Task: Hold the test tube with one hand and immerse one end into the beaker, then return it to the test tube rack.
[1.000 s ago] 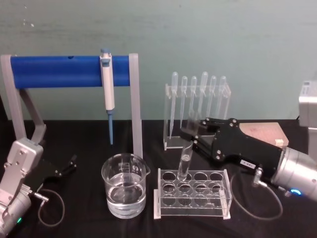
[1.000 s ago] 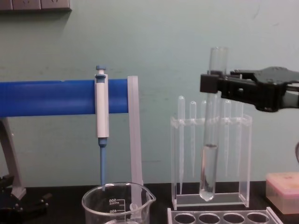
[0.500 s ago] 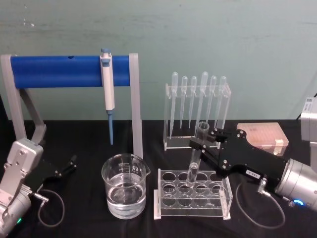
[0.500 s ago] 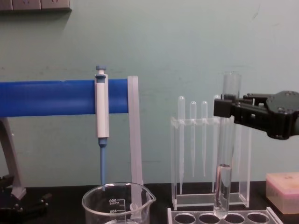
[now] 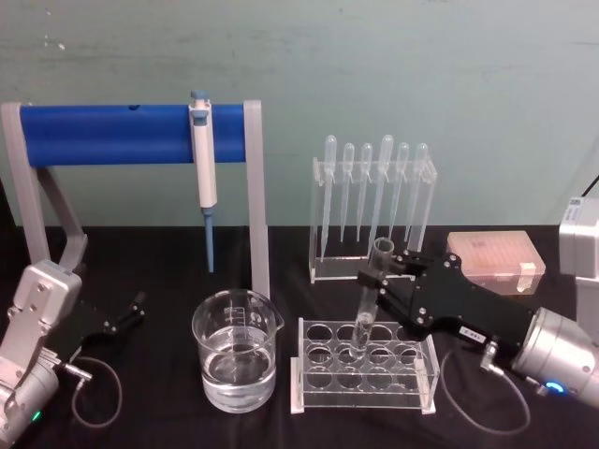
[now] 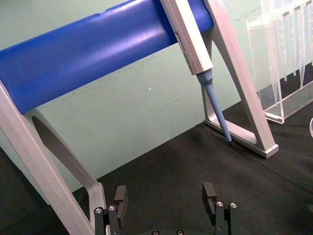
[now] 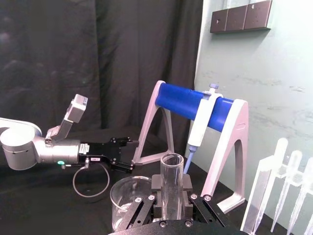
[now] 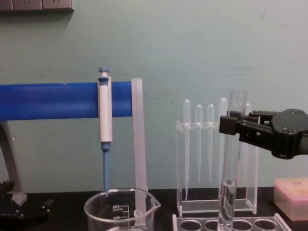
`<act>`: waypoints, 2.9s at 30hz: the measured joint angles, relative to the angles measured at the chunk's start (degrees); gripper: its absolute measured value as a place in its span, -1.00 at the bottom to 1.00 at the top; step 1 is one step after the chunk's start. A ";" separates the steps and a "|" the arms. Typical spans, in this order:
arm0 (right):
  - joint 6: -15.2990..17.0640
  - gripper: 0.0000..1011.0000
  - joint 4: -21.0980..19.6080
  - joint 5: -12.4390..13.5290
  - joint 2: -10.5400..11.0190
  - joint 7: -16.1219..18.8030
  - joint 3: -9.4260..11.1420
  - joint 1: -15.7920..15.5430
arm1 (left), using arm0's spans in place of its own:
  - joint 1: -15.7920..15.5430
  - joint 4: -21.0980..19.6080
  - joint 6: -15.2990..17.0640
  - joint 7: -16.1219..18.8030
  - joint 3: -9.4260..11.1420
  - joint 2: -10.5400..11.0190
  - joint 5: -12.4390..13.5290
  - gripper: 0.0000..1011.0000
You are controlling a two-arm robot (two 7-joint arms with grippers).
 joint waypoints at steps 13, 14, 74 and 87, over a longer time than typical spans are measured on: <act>-0.41 -0.55 2.09 -0.36 -1.49 0.96 -0.85 0.67 | 0.00 0.00 0.00 0.00 0.00 0.00 0.00 0.98; -0.42 -0.55 2.20 -0.38 -1.53 0.98 -0.87 0.67 | 0.00 0.00 0.00 0.00 0.00 0.00 0.00 0.98; -3.71 -0.55 11.12 -3.74 -4.78 3.09 -2.68 1.84 | 0.00 0.00 0.00 0.00 0.00 0.00 0.00 0.98; -3.63 -0.55 11.08 -3.74 -4.74 3.08 -2.66 1.81 | 0.00 0.00 0.00 0.00 0.00 0.00 0.00 0.98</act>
